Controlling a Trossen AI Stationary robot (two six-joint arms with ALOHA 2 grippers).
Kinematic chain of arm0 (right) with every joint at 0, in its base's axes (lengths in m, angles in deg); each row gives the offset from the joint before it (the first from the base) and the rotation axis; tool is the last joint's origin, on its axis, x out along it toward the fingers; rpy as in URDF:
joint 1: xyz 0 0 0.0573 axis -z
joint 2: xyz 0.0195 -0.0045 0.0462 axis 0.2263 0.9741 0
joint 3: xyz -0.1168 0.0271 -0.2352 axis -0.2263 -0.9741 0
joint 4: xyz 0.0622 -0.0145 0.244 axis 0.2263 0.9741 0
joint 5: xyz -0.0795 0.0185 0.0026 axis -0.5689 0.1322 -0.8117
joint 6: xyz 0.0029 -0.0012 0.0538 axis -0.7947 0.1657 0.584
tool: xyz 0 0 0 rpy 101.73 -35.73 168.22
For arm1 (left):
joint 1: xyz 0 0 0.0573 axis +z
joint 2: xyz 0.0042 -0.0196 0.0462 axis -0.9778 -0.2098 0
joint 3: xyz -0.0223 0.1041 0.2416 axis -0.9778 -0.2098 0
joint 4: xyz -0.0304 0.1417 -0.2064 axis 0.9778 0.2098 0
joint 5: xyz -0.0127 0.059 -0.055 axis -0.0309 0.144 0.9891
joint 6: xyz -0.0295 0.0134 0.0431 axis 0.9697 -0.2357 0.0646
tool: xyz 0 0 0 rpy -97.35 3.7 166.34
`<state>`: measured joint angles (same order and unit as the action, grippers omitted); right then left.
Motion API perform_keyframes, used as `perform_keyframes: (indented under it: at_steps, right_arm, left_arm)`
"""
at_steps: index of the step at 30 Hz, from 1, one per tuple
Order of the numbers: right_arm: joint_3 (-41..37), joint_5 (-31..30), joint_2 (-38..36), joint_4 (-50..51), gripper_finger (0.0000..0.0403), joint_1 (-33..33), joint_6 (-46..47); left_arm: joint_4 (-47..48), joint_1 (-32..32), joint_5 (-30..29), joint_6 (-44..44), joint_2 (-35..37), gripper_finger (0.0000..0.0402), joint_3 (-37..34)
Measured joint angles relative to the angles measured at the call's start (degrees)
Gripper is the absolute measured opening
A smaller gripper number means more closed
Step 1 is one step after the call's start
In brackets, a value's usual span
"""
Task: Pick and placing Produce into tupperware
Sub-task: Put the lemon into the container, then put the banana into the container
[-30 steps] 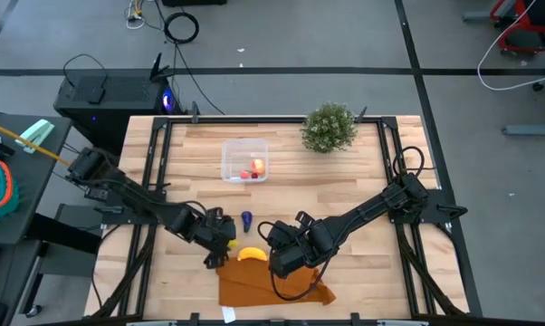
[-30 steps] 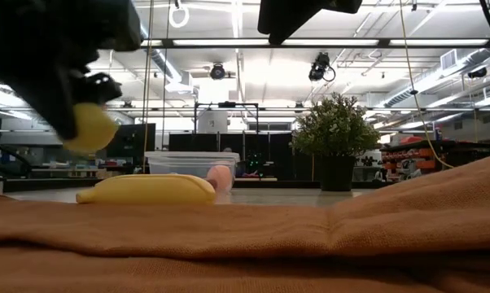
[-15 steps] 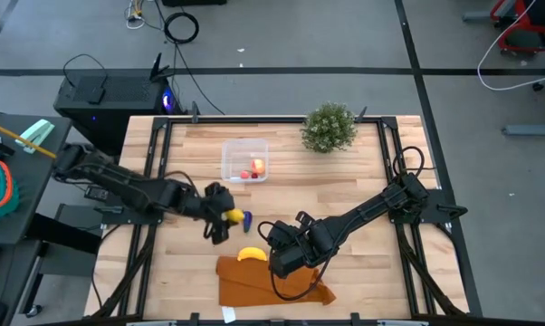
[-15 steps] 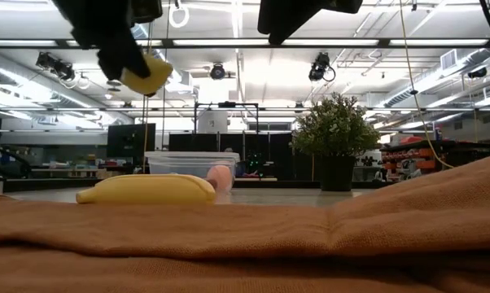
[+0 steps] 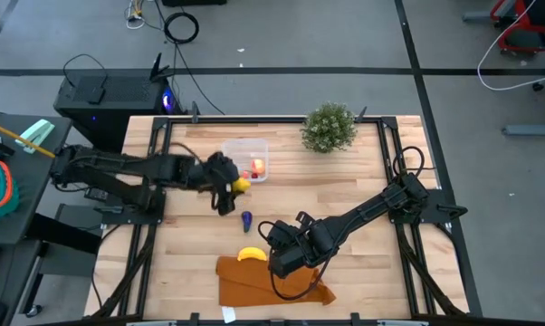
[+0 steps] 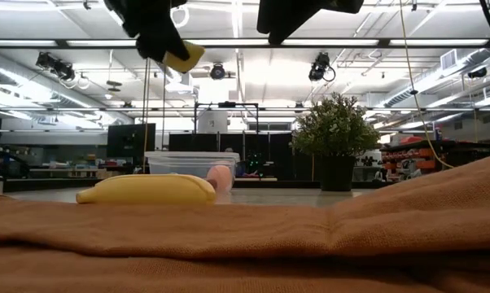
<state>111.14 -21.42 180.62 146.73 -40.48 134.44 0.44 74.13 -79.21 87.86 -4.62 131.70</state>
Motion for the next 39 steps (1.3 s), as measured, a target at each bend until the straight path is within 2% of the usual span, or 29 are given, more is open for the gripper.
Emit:
perform_keyframes:
  at_steps: [7, 13, 18, 23, 31, 39]
  right_arm:
    - [0.0, -0.3, 0.0, -0.1, 0.0095, 0.0, 0.0]
    - [0.0, -1.5, 0.0, -0.2, 0.0095, 0.0, 0.6]
    - [0.0, -1.7, 0.0, -0.8, 0.0095, 0.0, 0.6]
    - [0.0, -1.9, 0.0, -1.2, 0.0095, 0.0, 0.6]
    - [0.0, -1.9, 0.0, -1.8, 0.0095, 0.0, 0.6]
    - [0.0, -1.9, 0.0, -2.5, 0.0095, 0.3, 0.6]
  left_arm:
    - [6.7, 10.3, 2.6, -10.2, 0.0, 0.0216, 6.7]
    - [7.7, 18.9, 5.7, -15.0, -0.5, 0.0228, 9.2]
    - [10.3, 24.4, 8.4, -18.7, -3.7, 0.0233, 9.7]
    - [11.9, 27.2, 9.1, -22.4, -8.4, 0.0216, 9.7]
    - [13.4, 30.8, 12.0, -21.0, -15.5, 0.024, 9.7]
    - [13.4, 31.1, 15.1, -19.9, -18.4, 0.0182, 9.8]
